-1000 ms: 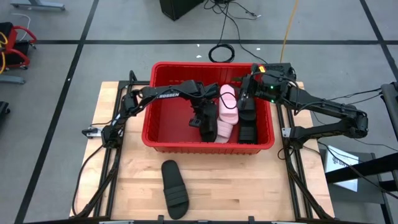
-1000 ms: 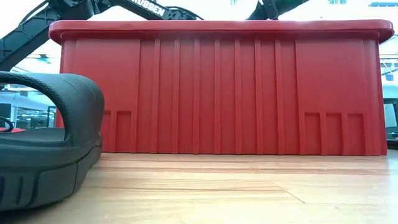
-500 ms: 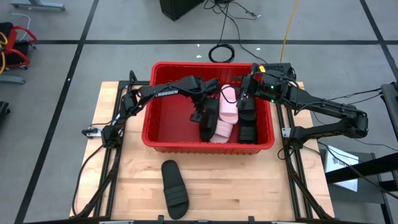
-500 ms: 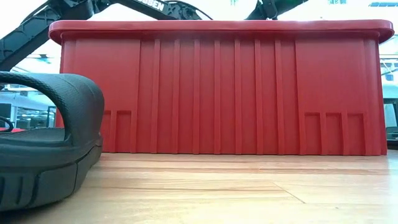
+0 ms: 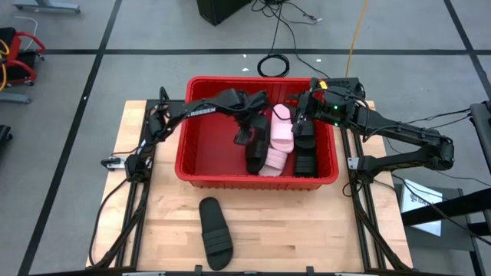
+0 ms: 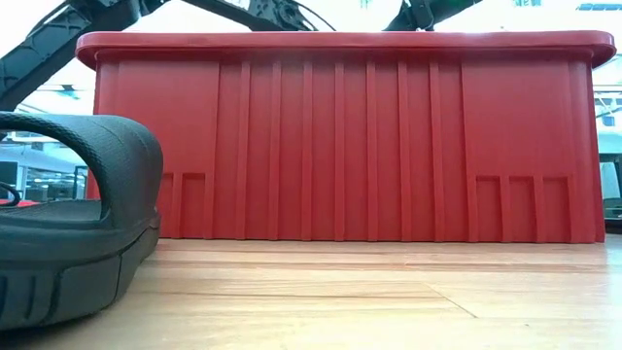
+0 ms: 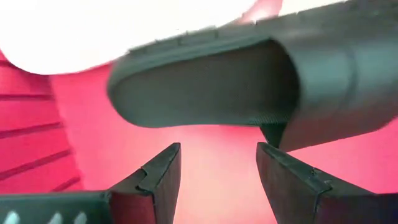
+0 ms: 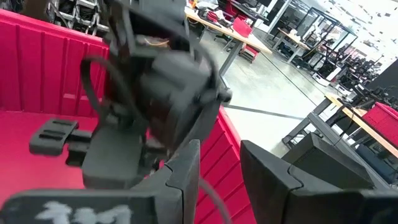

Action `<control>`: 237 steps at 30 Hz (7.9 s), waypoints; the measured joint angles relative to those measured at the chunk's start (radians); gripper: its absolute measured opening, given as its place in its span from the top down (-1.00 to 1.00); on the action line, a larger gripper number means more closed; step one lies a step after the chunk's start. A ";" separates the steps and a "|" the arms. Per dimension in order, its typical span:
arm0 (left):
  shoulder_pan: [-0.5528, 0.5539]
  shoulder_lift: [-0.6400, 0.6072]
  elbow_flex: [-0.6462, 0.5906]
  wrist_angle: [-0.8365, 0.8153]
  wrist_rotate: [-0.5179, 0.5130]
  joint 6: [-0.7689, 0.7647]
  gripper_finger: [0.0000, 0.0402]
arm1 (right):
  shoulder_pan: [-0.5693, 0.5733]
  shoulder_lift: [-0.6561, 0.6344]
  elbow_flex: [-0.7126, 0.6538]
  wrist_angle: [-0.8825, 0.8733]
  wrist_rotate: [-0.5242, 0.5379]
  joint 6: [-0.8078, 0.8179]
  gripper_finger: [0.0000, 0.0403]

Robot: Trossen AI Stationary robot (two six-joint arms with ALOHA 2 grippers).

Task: Pick and place slides into bin
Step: Put the left black slide into the red bin

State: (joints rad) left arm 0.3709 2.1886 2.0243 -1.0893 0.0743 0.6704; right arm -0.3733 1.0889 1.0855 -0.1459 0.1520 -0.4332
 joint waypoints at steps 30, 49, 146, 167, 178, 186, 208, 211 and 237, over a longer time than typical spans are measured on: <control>-0.035 -0.055 -0.227 0.236 0.215 -0.166 -0.01 | 0.002 0.000 0.000 -0.003 -0.001 0.047 0.48; -0.032 -0.043 -0.251 0.209 0.173 -0.140 0.13 | 0.002 0.000 0.000 -0.001 -0.001 0.055 0.48; 0.037 -0.063 -0.207 0.151 0.421 0.011 0.95 | -0.057 0.000 -0.033 0.003 -0.001 0.021 0.48; 0.019 -0.059 -0.099 0.043 0.313 0.063 0.99 | -0.057 0.000 -0.033 0.007 -0.001 0.026 0.48; -0.003 -0.059 -0.084 -0.039 0.262 0.084 0.99 | -0.057 0.000 -0.033 0.006 -0.001 0.026 0.48; 0.002 -0.062 -0.083 -0.101 0.230 0.098 0.99 | -0.057 0.000 -0.033 0.006 -0.001 0.028 0.48; -0.022 -0.107 -0.022 -0.136 0.246 0.162 1.00 | -0.057 0.000 -0.033 0.006 -0.001 0.029 0.48; -0.030 -0.107 -0.023 -0.136 0.264 0.160 0.99 | -0.057 0.000 -0.033 0.006 -0.001 0.029 0.48; -0.046 -0.039 -0.029 -0.075 0.310 0.186 1.00 | -0.042 0.000 -0.033 -0.001 -0.006 0.040 0.48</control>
State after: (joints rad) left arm 0.3248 2.1498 1.9957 -1.1641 0.3840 0.8563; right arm -0.4153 1.0891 1.0523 -0.1470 0.1461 -0.3927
